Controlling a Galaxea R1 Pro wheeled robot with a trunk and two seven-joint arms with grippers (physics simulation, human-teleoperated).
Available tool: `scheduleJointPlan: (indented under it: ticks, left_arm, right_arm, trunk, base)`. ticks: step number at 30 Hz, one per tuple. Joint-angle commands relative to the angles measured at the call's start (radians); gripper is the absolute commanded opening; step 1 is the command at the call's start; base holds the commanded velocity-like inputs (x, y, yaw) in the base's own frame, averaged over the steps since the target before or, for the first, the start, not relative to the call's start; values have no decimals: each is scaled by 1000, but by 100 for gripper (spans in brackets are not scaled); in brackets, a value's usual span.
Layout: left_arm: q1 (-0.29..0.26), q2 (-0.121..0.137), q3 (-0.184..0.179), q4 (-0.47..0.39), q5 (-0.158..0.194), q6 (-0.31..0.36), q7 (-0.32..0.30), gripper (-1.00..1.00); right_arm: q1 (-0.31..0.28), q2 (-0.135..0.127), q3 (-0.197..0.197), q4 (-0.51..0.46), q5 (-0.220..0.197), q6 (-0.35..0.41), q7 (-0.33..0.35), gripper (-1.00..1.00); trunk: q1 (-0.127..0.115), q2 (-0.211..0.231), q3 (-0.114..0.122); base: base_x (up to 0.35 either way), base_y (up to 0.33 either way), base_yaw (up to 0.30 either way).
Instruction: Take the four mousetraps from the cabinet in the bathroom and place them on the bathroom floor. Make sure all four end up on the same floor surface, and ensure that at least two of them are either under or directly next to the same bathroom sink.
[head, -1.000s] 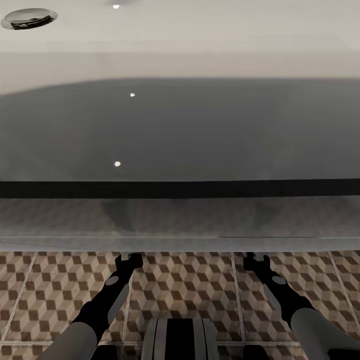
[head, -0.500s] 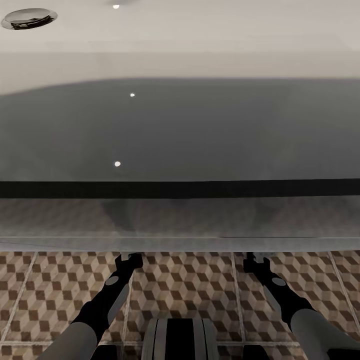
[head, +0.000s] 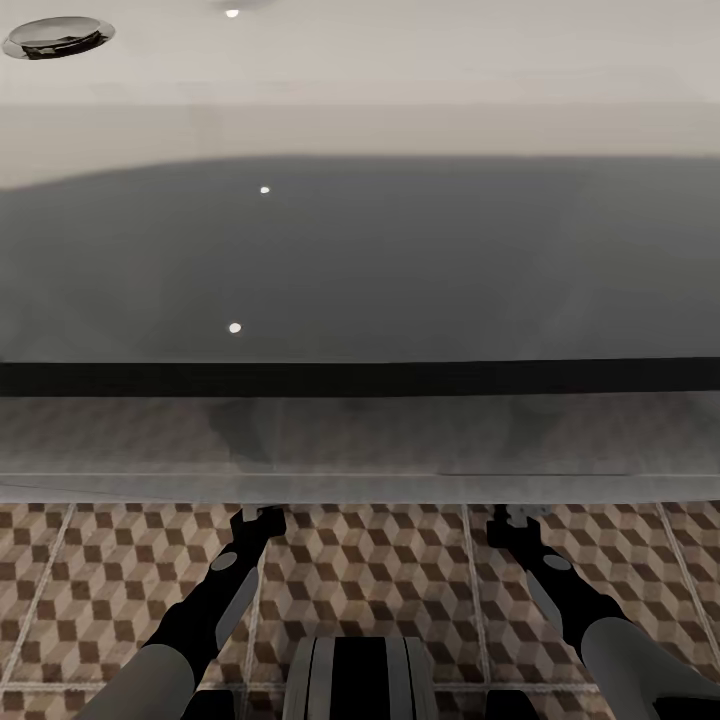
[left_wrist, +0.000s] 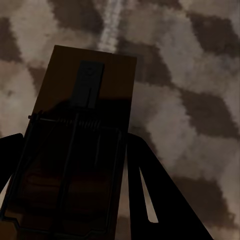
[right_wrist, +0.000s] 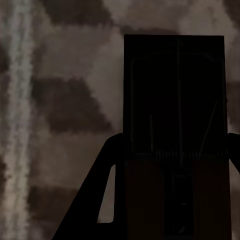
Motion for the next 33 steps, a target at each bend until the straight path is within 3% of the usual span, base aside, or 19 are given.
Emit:
scheduleJointPlan:
  ticks: [1, 25, 33]
  left_arm:
    - [0, 1, -7, 1, 7, -4, 10, -100]
    - [0, 1, -7, -1, 7, -8, 10, -100]
    - [0, 1, -8, -1, 7, -9, 10, -100]
  right_arm:
    - [0, 0, 0, 1, -6, -4, 6, -100]
    - [0, 0, -3, 1, -3, -16, 6, -100]
    - [0, 0, -3, 1, -5, -58, 6, -100]
  trunk:
    - [0, 0, 0]
    - [0, 0, 0]
    - [0, 0, 0]
  base:
    - [0, 0, 0]
    - [0, 0, 0]
    - [0, 0, 0]
